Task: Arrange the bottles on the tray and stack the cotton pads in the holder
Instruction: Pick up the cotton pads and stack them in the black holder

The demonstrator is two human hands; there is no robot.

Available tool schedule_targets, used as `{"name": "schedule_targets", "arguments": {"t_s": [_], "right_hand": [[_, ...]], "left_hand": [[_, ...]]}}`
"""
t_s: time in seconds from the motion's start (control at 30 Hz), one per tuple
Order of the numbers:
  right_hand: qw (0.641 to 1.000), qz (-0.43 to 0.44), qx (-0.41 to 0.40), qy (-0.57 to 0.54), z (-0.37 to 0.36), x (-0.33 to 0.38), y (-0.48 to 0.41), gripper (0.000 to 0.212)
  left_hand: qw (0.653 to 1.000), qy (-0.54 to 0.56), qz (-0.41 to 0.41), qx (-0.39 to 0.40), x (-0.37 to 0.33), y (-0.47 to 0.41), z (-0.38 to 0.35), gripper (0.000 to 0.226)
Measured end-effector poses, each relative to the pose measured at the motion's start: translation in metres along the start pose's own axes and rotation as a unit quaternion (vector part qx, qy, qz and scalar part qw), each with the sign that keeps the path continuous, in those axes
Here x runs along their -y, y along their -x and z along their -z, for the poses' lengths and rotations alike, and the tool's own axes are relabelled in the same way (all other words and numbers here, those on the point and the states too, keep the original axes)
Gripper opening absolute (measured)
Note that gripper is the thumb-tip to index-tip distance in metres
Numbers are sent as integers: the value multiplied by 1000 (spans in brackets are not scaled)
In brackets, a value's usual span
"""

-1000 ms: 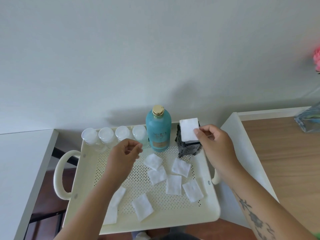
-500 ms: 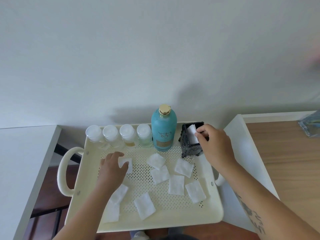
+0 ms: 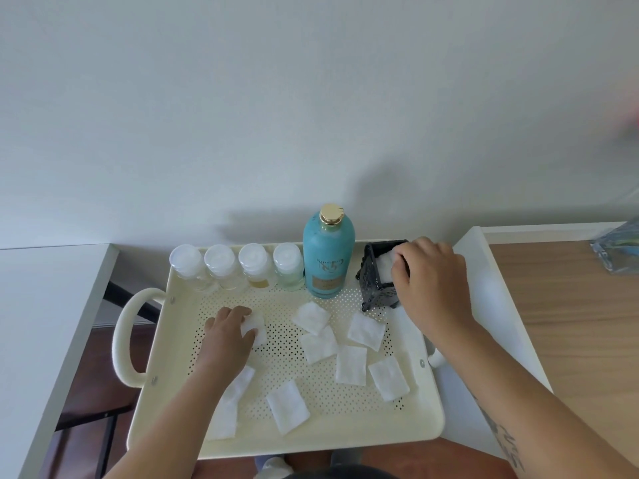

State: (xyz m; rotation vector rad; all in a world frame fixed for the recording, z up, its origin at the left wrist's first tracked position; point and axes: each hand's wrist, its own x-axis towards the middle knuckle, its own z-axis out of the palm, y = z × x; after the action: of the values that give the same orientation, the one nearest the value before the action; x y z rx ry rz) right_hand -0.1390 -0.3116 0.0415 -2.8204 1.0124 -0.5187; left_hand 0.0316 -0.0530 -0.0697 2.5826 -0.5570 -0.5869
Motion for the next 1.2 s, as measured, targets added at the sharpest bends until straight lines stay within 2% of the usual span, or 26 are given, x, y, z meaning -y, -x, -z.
{"name": "schedule_targets", "arguments": {"t_s": [0.1,0.23,0.3,0.33,0.43,0.57,0.77,1.0,1.2], "right_hand": [[998,47,31,-18,-5,-1,11,37],[989,42,132,43,-16,-5,17,63],[986,39,153,51,-18,-5,16,72],[986,37,155,50,-19,-5,16,74],[990,32,132,34,-18,-5,15,70],[997,33,69,15,-15,-7,15,62],[986,28,161,24,-19,-9,13,69],[996,31,83,-19,-17,-7,12,62],[984,10,176,-2,-19,-9,10,68]], "left_hand": [[1000,3,-17,8,3,-1,1,35],[1000,-3,-24,17,5,-4,1,17],[999,0,-30,16,5,-4,2,6],[999,6,-33,13,3,-4,3,9],[998,56,-16,6,-2,-1,4,20],[994,110,-13,-5,-12,7,9,16],[983,184,-19,-1,-35,19,15,12],[946,320,-7,43,-66,29,28,11],[925,375,-28,60,-88,36,37,10]]}}
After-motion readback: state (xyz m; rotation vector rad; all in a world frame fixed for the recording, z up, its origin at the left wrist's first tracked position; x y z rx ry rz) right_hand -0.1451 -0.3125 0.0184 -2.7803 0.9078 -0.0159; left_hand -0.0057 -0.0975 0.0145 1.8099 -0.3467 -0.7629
